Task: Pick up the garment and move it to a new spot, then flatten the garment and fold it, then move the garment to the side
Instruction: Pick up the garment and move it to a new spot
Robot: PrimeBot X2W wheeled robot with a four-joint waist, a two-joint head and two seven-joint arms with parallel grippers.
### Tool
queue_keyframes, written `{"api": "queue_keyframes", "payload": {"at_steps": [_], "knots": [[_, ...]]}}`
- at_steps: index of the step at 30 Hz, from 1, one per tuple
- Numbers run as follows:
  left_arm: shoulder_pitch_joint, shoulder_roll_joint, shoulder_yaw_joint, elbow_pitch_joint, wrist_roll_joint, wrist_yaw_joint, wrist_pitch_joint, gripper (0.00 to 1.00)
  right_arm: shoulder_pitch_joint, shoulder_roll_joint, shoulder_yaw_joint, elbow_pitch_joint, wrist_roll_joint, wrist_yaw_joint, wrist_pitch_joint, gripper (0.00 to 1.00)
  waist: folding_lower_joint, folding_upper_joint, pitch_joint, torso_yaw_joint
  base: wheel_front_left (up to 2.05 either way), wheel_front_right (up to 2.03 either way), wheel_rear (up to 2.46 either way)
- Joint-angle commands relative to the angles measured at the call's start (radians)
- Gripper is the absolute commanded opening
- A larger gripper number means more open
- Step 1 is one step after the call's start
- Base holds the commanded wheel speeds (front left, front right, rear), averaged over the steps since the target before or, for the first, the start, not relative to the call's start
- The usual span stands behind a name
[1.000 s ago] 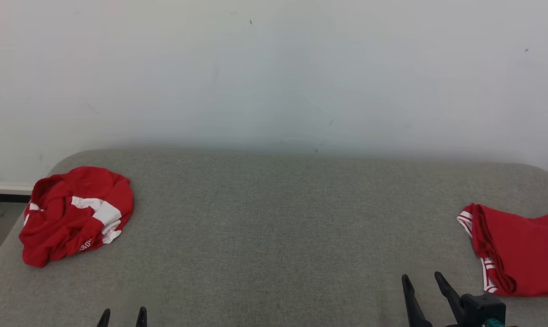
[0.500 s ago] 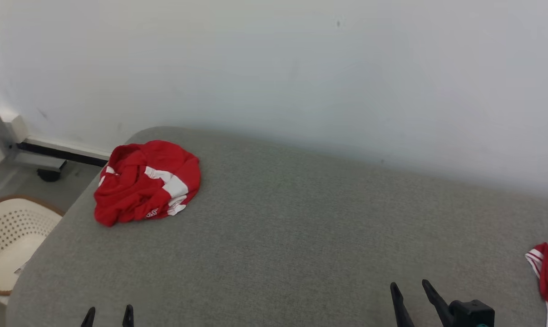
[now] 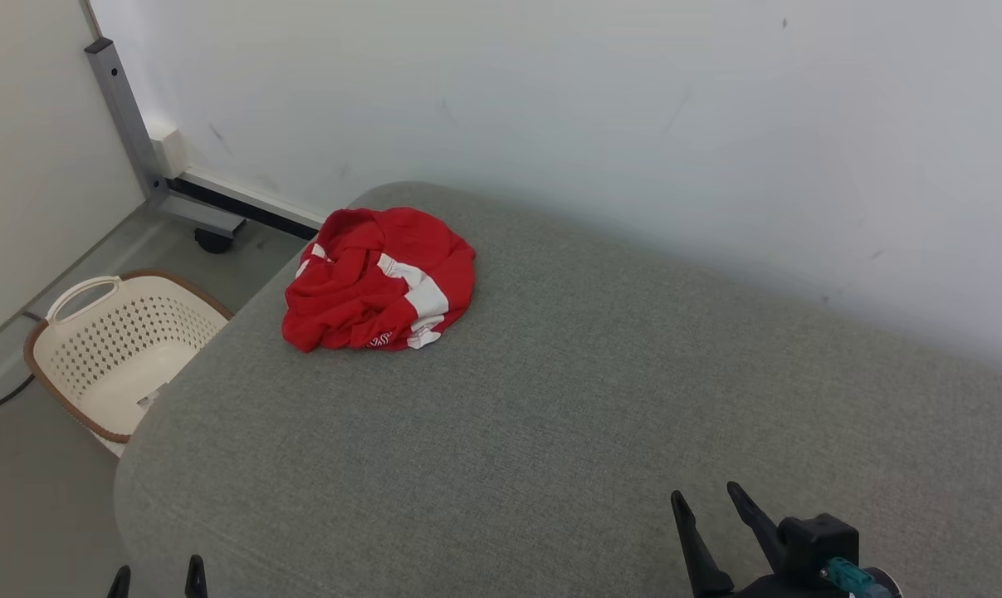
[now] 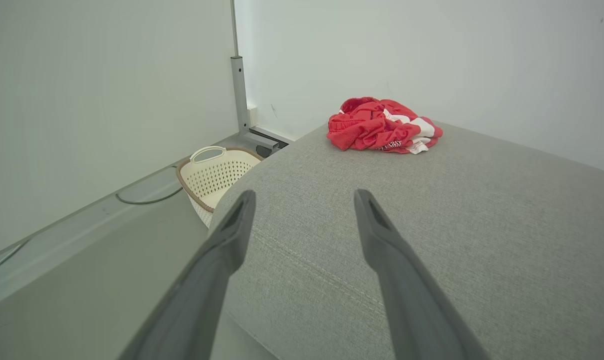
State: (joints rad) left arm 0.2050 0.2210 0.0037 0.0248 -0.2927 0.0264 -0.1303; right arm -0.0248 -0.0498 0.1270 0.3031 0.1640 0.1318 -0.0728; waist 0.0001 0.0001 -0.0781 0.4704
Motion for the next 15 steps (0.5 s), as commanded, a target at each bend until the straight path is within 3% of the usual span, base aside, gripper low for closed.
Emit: {"api": "queue_keyframes", "payload": {"at_steps": [1,10,15], "knots": [[0.013,-0.004,0.001,-0.004,-0.004,0.002,-0.003,1.00,-0.009,-0.001,0.002,0.003,-0.008,-0.002,-0.007,1.00,-0.0001,-0.0001,0.013,0.012,0.00,0.00,0.00],[0.020,-0.006,-0.008,-0.026,-0.006,0.014,-0.006,1.00,-0.024,-0.001,0.013,0.024,-0.011,-0.002,-0.018,1.00,-0.0001,-0.0001,0.021,0.018,0.00,0.00,0.00],[-0.048,0.010,-0.048,-0.006,-0.001,-0.021,0.027,1.00,0.001,-0.001,0.006,0.011,-0.018,-0.002,-0.007,1.00,-0.0001,-0.0001,0.023,0.019,0.00,0.00,0.00]]}}
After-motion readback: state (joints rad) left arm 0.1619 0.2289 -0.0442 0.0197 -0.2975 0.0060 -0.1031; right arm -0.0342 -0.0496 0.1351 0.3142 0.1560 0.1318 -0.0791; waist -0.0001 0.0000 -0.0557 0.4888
